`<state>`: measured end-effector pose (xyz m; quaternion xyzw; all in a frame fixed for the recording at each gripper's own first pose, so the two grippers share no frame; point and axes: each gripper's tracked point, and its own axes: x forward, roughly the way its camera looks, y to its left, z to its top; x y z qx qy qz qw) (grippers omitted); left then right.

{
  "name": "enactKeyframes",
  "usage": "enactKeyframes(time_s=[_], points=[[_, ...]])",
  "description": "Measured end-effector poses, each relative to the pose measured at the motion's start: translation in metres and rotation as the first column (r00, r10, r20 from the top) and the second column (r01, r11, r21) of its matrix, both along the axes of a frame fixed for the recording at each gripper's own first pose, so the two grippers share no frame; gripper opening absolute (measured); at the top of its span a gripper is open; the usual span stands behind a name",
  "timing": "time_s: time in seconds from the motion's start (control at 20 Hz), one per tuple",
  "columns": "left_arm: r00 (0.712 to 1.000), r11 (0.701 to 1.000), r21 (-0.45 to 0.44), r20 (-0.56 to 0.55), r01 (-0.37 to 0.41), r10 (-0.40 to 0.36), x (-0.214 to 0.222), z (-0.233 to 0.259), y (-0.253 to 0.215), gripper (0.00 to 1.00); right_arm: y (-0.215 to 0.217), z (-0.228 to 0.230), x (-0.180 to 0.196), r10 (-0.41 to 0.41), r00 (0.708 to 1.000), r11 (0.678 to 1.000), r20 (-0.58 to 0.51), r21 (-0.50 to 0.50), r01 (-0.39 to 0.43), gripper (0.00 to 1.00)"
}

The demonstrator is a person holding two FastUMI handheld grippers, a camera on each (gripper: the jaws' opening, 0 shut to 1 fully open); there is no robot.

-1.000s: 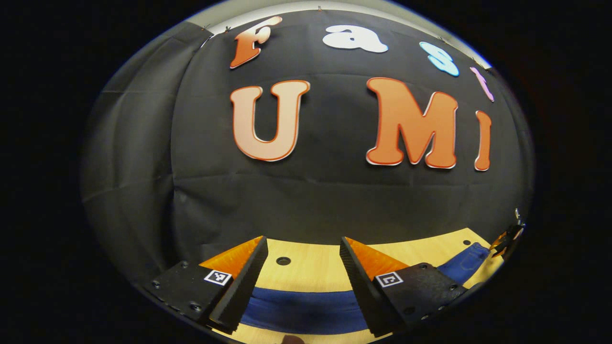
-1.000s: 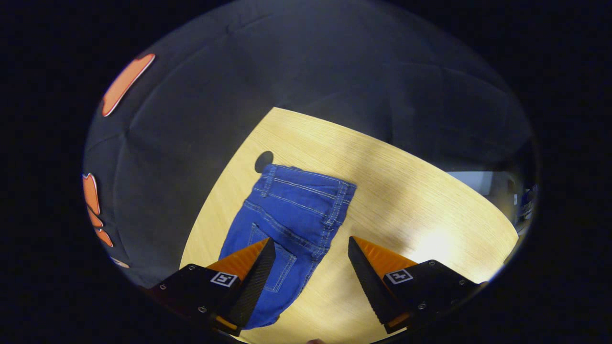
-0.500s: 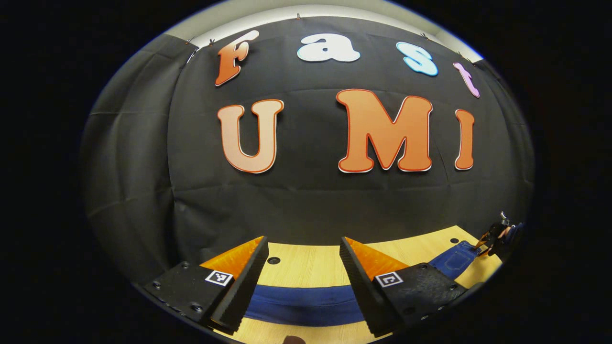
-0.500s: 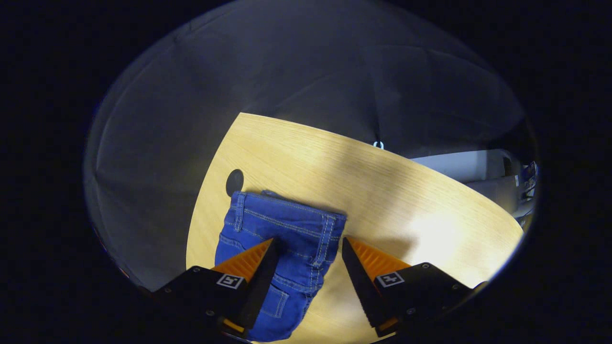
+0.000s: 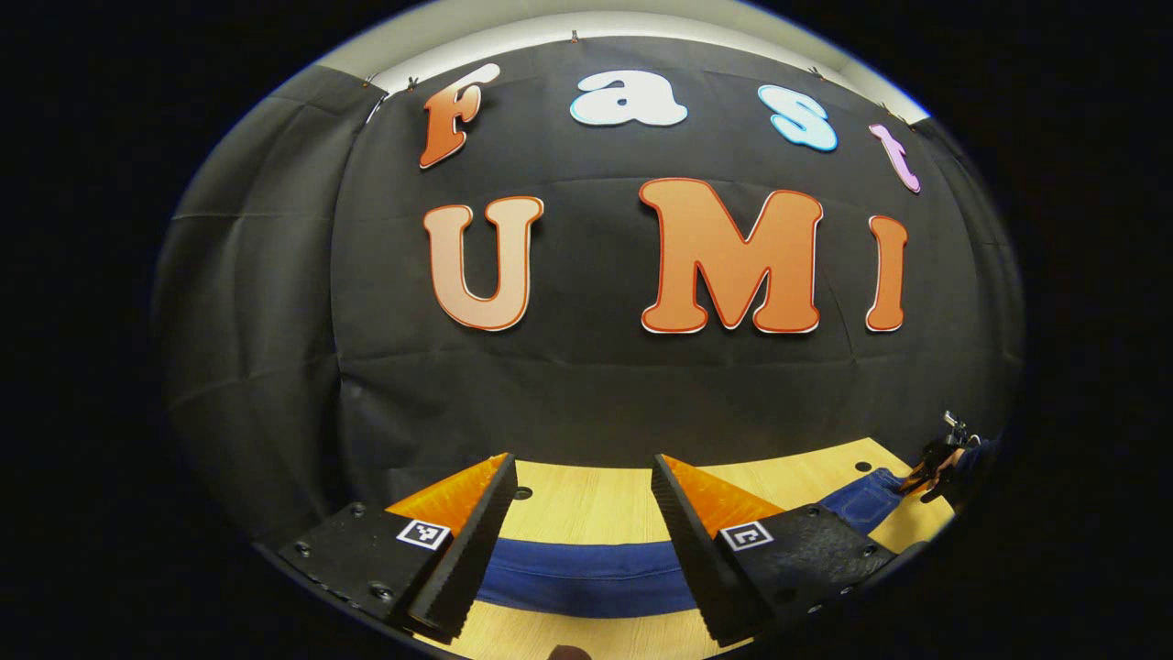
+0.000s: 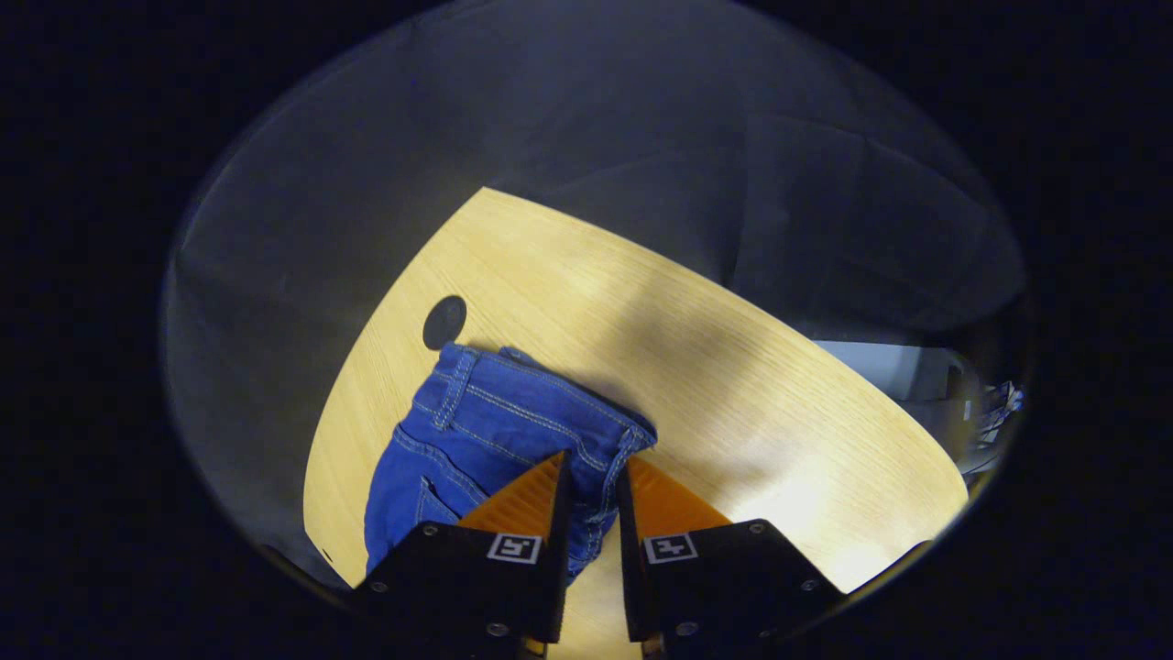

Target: Grasp the waist and the cuffs of the jeans and fold them to make the two legs overlap; first hold the waist and fold one-third of the jeans toward the cuffs, then hold the cuffs and fold the remaining one-third in the same direction to finish folding.

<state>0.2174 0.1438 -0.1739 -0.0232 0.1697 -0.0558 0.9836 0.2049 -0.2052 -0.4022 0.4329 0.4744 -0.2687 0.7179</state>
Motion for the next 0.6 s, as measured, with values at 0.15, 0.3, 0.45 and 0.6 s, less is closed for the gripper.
enactKeyframes(time_s=[0.15, 0.3, 0.45, 0.6], points=[[1.000, 1.000, 0.002, -0.011, -0.005, 0.005, -0.006, -0.002, 0.004, 0.92, 0.002, 0.010, 0.006, -0.026, 0.999, 0.999, 0.042, 0.027, 0.025, 0.27], [1.000, 1.000, -0.016, -0.017, -0.007, 0.007, -0.007, -0.002, 0.007, 0.91, -0.004, 0.027, 0.010, -0.027, 0.994, 1.000, 0.105, -0.006, 0.028, 0.10], [1.000, 1.000, -0.021, -0.021, -0.007, 0.006, -0.009, -0.003, 0.009, 0.91, -0.012, 0.048, 0.009, 0.002, 0.987, 0.998, 0.161, -0.067, 0.009, 0.10], [1.000, 0.999, -0.033, -0.031, 0.005, -0.006, -0.008, -0.008, 0.011, 0.91, -0.021, 0.075, 0.004, 0.045, 0.977, 0.985, 0.209, -0.170, -0.010, 0.10]])
